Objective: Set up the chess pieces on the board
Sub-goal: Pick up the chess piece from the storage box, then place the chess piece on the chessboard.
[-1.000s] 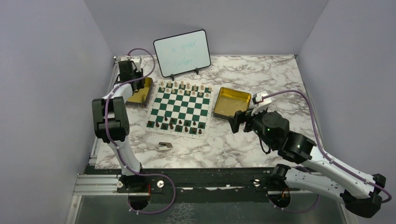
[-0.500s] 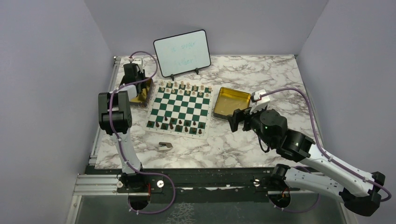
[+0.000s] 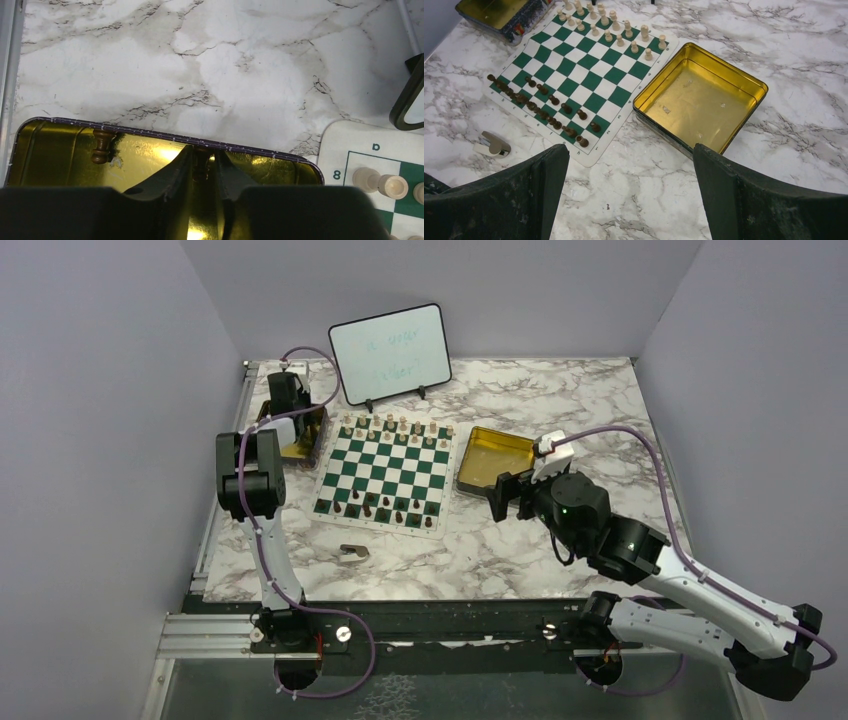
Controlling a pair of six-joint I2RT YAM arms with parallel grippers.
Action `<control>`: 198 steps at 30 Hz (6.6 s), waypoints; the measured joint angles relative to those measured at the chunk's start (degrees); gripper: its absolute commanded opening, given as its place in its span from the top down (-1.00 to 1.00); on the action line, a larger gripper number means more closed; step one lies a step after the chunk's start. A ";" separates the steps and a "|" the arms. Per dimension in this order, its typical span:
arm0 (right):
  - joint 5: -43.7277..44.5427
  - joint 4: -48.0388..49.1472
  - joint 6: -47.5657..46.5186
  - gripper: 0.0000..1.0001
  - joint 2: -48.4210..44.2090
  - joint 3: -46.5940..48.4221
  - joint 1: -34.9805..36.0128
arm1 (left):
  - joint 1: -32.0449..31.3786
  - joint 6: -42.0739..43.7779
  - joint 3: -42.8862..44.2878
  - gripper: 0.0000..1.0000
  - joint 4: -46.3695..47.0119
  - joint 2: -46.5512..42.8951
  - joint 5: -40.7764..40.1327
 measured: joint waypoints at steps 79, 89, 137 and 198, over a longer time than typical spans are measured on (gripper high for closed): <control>-41.64 30.75 -66.29 -0.25 19.76 -6.93 0.00 | -30.86 -13.88 -21.14 0.97 -36.24 -50.58 46.97; -42.29 28.35 -72.65 -0.03 22.67 -2.45 0.00 | -31.85 -13.84 -21.11 0.97 -36.89 -50.66 47.43; -34.73 46.25 -48.15 0.87 22.58 -9.20 -0.11 | -32.09 -14.62 -17.33 0.12 -40.04 -54.01 41.18; -30.53 50.60 -36.28 -0.18 22.60 -9.92 -0.11 | -32.11 -26.64 -19.74 0.94 -28.68 -55.43 38.51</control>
